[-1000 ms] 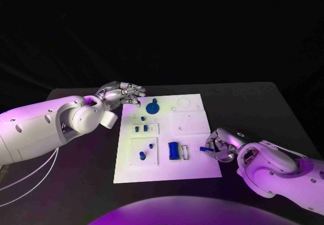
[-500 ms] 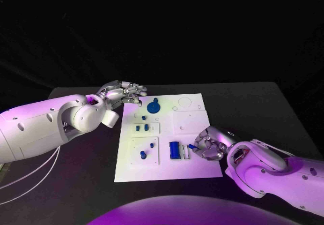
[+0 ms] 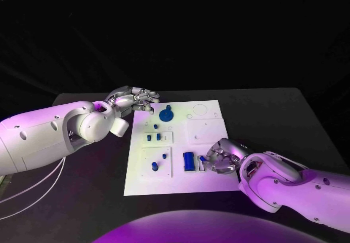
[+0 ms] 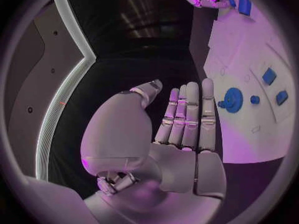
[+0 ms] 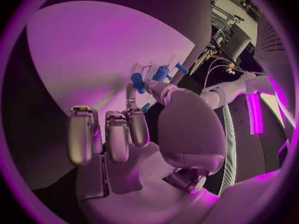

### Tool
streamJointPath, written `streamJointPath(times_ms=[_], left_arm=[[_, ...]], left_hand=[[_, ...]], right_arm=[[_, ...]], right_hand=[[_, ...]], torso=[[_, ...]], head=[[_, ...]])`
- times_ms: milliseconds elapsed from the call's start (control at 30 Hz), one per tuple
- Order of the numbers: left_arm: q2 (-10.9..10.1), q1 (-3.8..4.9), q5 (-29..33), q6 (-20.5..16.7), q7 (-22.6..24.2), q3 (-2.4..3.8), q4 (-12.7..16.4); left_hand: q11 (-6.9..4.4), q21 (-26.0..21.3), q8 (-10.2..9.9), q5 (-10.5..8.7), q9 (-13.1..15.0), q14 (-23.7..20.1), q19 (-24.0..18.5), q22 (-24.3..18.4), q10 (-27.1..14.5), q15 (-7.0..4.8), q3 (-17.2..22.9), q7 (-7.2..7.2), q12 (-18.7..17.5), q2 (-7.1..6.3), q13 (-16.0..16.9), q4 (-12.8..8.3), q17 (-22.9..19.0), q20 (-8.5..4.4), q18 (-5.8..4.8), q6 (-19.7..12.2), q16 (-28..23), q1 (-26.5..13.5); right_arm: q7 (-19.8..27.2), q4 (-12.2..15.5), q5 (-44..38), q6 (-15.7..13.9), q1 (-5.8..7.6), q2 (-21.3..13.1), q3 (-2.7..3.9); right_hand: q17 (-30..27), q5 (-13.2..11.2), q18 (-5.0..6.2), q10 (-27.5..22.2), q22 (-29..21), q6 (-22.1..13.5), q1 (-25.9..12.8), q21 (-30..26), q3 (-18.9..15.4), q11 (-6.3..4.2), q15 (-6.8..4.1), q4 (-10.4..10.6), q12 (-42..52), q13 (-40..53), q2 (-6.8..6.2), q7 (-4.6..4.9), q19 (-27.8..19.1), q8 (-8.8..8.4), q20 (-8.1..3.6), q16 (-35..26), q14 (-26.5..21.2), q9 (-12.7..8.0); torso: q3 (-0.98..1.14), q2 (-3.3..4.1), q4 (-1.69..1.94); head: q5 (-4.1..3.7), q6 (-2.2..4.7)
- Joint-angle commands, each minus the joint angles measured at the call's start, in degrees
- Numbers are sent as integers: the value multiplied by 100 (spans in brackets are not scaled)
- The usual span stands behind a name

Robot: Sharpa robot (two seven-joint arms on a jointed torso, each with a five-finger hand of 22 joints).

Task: Assemble the parts on the task board

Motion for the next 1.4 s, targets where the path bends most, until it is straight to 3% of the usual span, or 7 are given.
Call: streamJointPath(times_ms=[33, 567, 700, 733, 800, 900, 1400], left_arm=[[11, 3, -7, 106, 62, 4, 16], [4, 3, -7, 115, 44, 4, 14], [5, 3, -7, 119, 41, 4, 14], [4, 3, -7, 120, 40, 4, 15], [3, 3, -7, 118, 39, 4, 15], [2, 3, -7, 116, 36, 4, 15], [-7, 3, -7, 113, 27, 4, 13]], left_hand=[[-7, -20, 16, 37, 6, -47, 1, -9, -35, -13, -32, -15, -2, 27, 6, -5, -10, 42, 46, -15, -34, 30], [-6, -26, 17, 39, 6, -47, 3, -11, -37, -13, -39, -13, -2, 22, 7, -5, -10, 42, 46, -17, -36, 33], [-6, -26, 17, 39, 6, -47, 3, -11, -37, -13, -39, -13, -2, 22, 7, -5, -10, 42, 46, -17, -36, 33], [-6, -26, 17, 39, 6, -47, 3, -11, -37, -13, -39, -13, -2, 22, 7, -5, -10, 42, 46, -17, -36, 33], [-6, -26, 17, 39, 6, -47, 3, -11, -37, -13, -39, -13, -2, 22, 7, -5, -10, 42, 46, -17, -36, 33], [-6, -31, 17, 41, 6, -48, 5, -13, -38, -12, -44, -10, -1, 23, 8, -1, -10, 43, 46, -19, -38, 30], [-6, -31, 17, 41, 6, -48, 5, -13, -38, -12, -44, -10, -1, 23, 8, -1, -10, 43, 46, -19, -38, 30]], right_arm=[[6, -35, 80, 242, -11, 43, 0], [-47, -61, 63, 281, -22, 118, 0], [-52, -71, 58, 271, -22, 128, 0], [-50, -73, 57, 267, -22, 130, 0], [-45, -76, 56, 258, -22, 134, 0], [-31, -77, 55, 244, -22, 139, 0], [87, 12, 47, 285, -21, -14, 0]], right_hand=[[1510, -50, -89, 184, 1285, 95, -122, 21, -14, -48, -48, 54, 35, 928, -3, -48, 325, -6, -35, 35, 587, -8], [1510, -174, -88, 191, 1283, 128, -397, 14, -83, -44, -46, 136, 45, 938, -26, -43, 322, -28, -37, 35, 587, -44], [1510, -507, -88, 200, 1282, 160, -694, 11, -293, -35, -37, 315, 58, 950, -19, -35, 321, -54, -30, 35, 587, -83], [1510, -678, -87, 202, 1281, 175, -777, 6, -434, -33, -35, 403, 61, 953, -5, -33, 320, -62, -27, 35, 587, -98], [1510, -763, -86, 200, 1280, 190, -804, 3, -688, -34, -39, 528, 54, 952, 25, -43, 319, -75, -26, 35, 587, -118], [1510, -776, -85, 200, 1279, 205, -851, 1, -951, -40, -42, 661, 52, 953, 47, -43, 318, -81, -32, 35, 587, -128], [1510, -775, -83, 193, 1276, 195, -637, -13, -1058, -46, -48, 616, 34, 945, 62, -50, 312, -96, -37, 35, 587, -138]], torso=[[1, -2, -4], [-3, -6, -1], [-1, -3, -2], [-1, -2, -1], [0, 0, -1], [1, 0, -2], [1, -7, -3]], head=[[-3, -5], [3, -15], [2, -6], [-1, -4], [-2, -1], [-3, -2], [-2, 8]])
